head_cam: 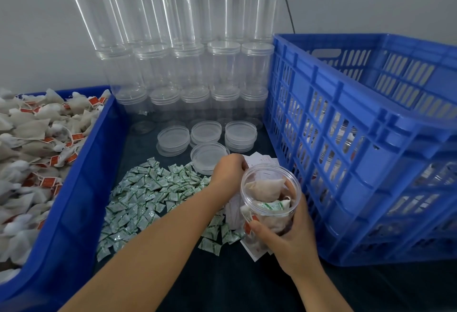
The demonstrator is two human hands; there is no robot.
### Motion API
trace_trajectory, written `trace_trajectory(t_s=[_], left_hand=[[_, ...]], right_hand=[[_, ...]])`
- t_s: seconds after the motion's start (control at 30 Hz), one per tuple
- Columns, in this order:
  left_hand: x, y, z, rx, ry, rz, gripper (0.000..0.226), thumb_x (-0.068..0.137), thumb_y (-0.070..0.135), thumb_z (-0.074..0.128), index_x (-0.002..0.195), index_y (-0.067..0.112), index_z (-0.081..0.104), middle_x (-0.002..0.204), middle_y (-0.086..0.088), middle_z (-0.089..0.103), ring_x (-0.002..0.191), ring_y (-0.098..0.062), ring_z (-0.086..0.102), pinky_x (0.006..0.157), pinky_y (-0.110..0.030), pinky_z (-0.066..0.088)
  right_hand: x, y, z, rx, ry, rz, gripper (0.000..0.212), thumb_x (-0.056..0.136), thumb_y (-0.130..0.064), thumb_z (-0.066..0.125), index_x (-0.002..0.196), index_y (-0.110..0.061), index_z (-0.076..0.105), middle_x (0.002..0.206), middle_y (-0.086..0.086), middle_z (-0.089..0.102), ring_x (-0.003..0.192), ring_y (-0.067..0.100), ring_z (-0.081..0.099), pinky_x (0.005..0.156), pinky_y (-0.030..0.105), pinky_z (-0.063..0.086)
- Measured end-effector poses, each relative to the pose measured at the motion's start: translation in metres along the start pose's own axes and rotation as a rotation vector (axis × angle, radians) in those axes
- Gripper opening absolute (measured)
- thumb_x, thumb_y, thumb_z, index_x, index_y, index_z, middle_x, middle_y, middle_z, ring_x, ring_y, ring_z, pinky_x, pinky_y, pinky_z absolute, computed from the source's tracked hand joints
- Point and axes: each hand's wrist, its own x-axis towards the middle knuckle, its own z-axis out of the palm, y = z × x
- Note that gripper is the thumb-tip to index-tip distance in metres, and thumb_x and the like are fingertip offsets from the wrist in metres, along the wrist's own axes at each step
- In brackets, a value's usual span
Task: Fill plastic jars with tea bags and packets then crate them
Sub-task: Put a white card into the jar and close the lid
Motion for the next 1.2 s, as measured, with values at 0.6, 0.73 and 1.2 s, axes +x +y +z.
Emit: trace_trajectory(t_s=[0.6,0.73,1.2], left_hand=[[-0.022,0.004,-0.024,0.000,0.187,0.211,0.013,0.090,0.012,0.058,0.088,0.009,0.071,0.084,0.000,0.062,0.079,-0.015,0.058,0.067,-0.026,0.046],[-0.033,0.010,-0.048,-0.382,0.233,0.059,0.012,0.082,0.025,0.073,0.076,0.015,0.069,0.069,0.006,0.065,0.057,0.001,0.051,0.053,-0.012,0.042],[-0.102,0.051,-0.091,-0.403,-0.039,0.221,0.016,0.085,0.019,0.071,0.086,0.034,0.070,0.082,0.016,0.067,0.070,0.001,0.064,0.066,-0.013,0.052]], right_hand=[[-0.001,0.002,-0.002,-0.003,-0.019,0.021,0.089,0.057,-0.049,0.084,0.135,-0.040,0.041,0.125,-0.032,0.056,0.123,-0.006,0.053,0.094,0.007,0.044],[-0.002,0.005,-0.003,-0.025,-0.029,0.036,0.096,0.054,-0.052,0.084,0.138,-0.041,0.040,0.129,-0.028,0.054,0.127,-0.002,0.051,0.100,0.014,0.045],[0.000,0.000,0.000,-0.003,-0.032,0.005,0.084,0.056,-0.050,0.088,0.127,-0.062,0.045,0.128,-0.021,0.060,0.123,0.002,0.057,0.096,0.016,0.049]])
